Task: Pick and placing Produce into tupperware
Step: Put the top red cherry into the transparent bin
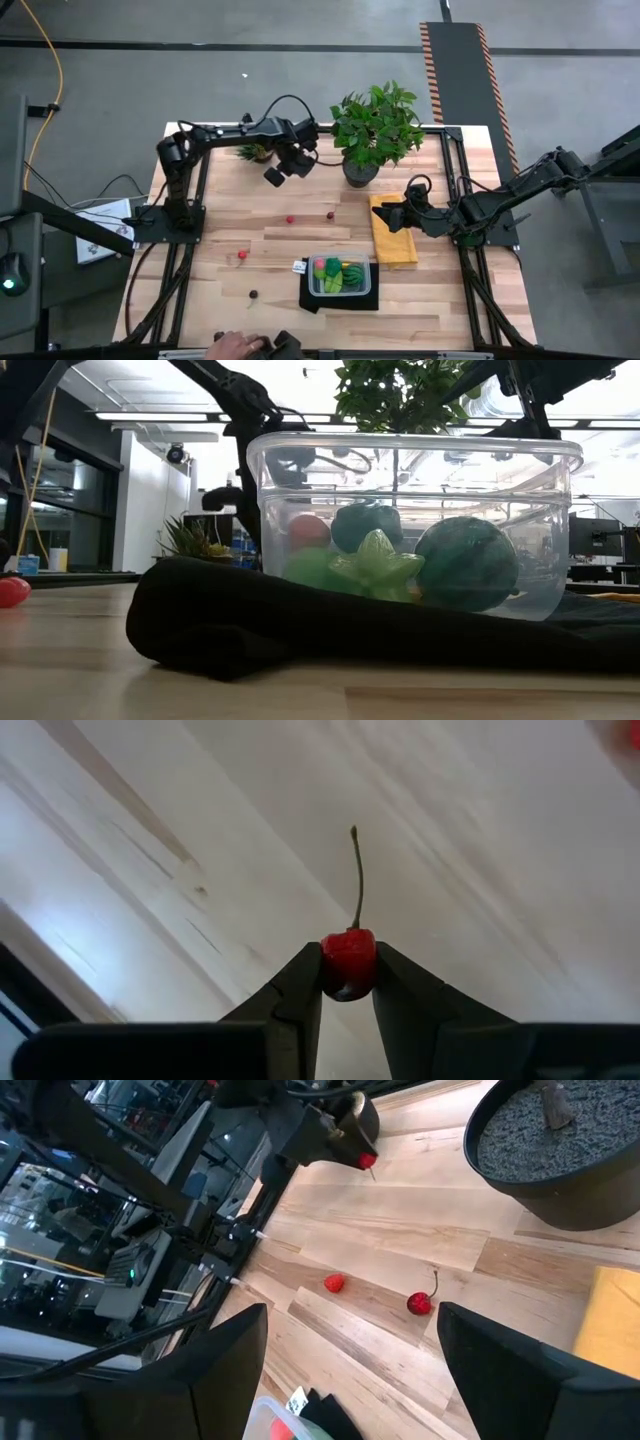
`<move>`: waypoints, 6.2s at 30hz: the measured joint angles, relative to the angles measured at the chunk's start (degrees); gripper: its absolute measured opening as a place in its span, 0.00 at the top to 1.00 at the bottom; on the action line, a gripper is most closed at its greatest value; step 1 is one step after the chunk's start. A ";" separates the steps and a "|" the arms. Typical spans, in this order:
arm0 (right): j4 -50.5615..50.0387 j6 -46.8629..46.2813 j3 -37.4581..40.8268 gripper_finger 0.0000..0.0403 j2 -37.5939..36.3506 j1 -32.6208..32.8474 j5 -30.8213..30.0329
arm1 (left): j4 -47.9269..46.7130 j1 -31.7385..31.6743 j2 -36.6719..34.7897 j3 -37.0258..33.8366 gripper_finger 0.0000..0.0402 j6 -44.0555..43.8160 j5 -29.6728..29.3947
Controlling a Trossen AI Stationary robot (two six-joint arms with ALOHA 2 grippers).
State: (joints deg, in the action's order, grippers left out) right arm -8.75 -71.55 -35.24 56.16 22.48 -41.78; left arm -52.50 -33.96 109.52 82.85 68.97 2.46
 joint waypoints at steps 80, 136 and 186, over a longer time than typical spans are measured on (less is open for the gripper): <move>0.15 -0.44 0.00 0.30 0.00 0.00 0.26 | -32.26 26.12 -6.51 30.10 0.82 -33.29 3.97; 2.12 -0.48 -0.02 0.30 0.00 0.00 0.42 | 25.46 32.17 -30.22 -19.15 0.82 -55.92 19.22; -1.77 -0.52 -0.02 0.30 0.04 0.00 0.37 | 29.18 41.60 -10.81 -11.17 0.82 -49.51 6.22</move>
State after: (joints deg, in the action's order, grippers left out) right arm -10.53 -72.07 -35.27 56.21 22.48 -41.41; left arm -23.32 7.64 98.72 71.68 19.46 8.68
